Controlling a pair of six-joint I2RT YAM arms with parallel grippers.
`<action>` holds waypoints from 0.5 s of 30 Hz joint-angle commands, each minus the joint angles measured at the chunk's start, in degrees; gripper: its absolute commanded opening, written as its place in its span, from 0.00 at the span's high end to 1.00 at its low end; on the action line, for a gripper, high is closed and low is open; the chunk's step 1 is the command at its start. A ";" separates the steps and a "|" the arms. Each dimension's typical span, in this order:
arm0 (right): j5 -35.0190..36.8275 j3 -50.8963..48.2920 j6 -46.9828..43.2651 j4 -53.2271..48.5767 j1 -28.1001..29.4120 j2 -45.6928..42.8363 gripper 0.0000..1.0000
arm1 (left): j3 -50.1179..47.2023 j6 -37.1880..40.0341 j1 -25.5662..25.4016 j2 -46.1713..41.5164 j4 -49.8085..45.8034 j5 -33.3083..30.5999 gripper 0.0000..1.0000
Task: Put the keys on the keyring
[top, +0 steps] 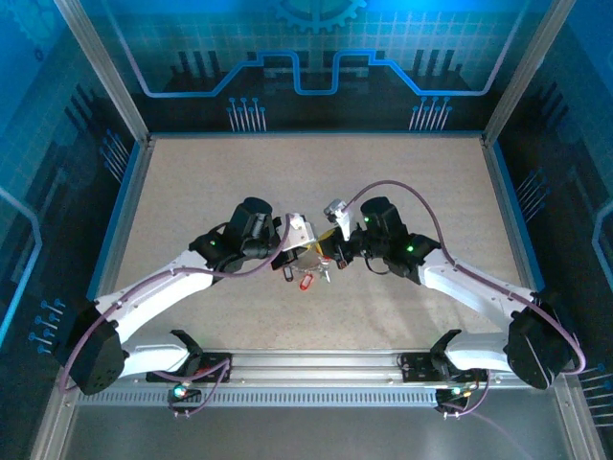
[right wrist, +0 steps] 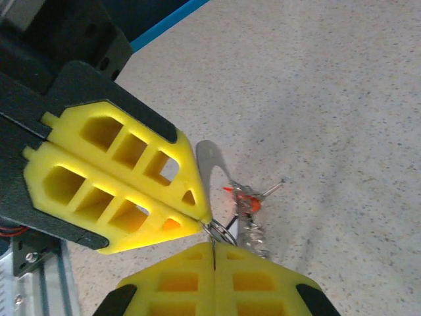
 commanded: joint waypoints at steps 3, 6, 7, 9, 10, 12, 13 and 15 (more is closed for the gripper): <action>6.61 0.61 -1.09 0.19 0.75 -2.49 1.00 | -0.23 -1.80 -0.62 0.21 2.98 1.28 1.00; 7.52 0.00 -1.01 0.91 0.85 -3.43 1.00 | -0.10 -2.61 -0.71 0.58 2.99 1.46 1.00; 7.57 -0.02 -1.10 1.15 0.85 -3.56 1.00 | 0.02 -2.87 -0.73 0.71 3.01 1.33 1.00; 7.28 0.61 -0.88 0.78 0.85 -3.65 1.00 | 0.27 -3.96 -0.71 1.21 3.26 0.76 1.00; 6.79 0.73 -0.80 0.88 0.84 -3.70 1.00 | 0.54 -4.41 -0.73 1.55 3.11 0.65 1.00; 6.13 0.55 -0.70 1.48 0.87 -3.60 1.00 | 1.43 -5.59 -0.71 2.37 2.14 0.72 1.00; 5.95 0.66 -0.80 1.58 0.81 -3.49 1.00 | 1.83 -6.06 -0.75 2.75 1.78 0.67 1.00; 5.89 0.60 -1.08 1.32 0.95 -3.31 1.00 | 2.89 -7.17 -0.74 3.58 0.71 0.57 1.00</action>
